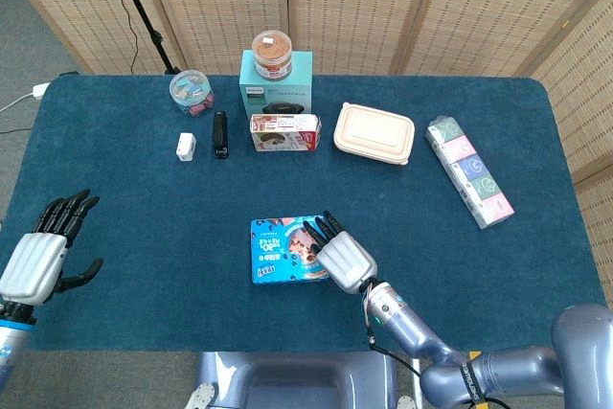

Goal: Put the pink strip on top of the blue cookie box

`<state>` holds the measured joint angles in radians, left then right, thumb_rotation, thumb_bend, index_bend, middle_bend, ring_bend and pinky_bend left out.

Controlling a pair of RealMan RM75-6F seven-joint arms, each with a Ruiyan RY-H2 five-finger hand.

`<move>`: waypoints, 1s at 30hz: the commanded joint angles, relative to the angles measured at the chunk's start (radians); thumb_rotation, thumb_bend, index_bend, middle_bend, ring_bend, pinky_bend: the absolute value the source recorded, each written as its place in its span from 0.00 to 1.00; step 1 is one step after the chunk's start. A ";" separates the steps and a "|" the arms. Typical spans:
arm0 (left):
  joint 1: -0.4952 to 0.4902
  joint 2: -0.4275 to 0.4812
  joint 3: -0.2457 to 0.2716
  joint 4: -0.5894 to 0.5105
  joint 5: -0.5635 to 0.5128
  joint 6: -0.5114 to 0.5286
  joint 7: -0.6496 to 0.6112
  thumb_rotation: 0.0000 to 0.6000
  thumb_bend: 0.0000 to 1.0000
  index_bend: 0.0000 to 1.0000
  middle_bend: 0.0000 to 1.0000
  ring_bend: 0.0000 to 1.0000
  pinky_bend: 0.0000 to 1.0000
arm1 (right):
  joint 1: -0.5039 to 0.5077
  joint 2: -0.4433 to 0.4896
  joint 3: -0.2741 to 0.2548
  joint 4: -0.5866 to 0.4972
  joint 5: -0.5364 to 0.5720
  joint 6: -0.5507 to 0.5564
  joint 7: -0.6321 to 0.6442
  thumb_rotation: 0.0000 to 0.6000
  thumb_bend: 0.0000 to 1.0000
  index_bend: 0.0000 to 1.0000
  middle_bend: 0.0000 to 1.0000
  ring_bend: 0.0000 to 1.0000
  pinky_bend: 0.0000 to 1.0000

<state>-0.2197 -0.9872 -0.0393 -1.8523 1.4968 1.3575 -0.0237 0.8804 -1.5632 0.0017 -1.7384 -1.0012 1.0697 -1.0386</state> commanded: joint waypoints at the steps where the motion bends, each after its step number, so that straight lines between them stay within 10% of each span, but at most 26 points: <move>1: 0.000 -0.001 0.000 0.000 0.000 -0.001 0.002 1.00 0.30 0.00 0.00 0.00 0.00 | 0.000 0.002 0.003 0.006 0.005 0.000 0.001 1.00 0.84 0.31 0.00 0.00 0.00; 30: 0.000 -0.003 -0.001 0.005 0.000 -0.005 0.002 1.00 0.30 0.00 0.00 0.00 0.00 | 0.006 -0.007 0.013 -0.045 -0.041 0.018 0.023 1.00 0.84 0.29 0.00 0.00 0.00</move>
<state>-0.2196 -0.9892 -0.0407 -1.8475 1.4984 1.3534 -0.0225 0.8878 -1.5758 0.0124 -1.7791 -1.0363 1.0830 -1.0196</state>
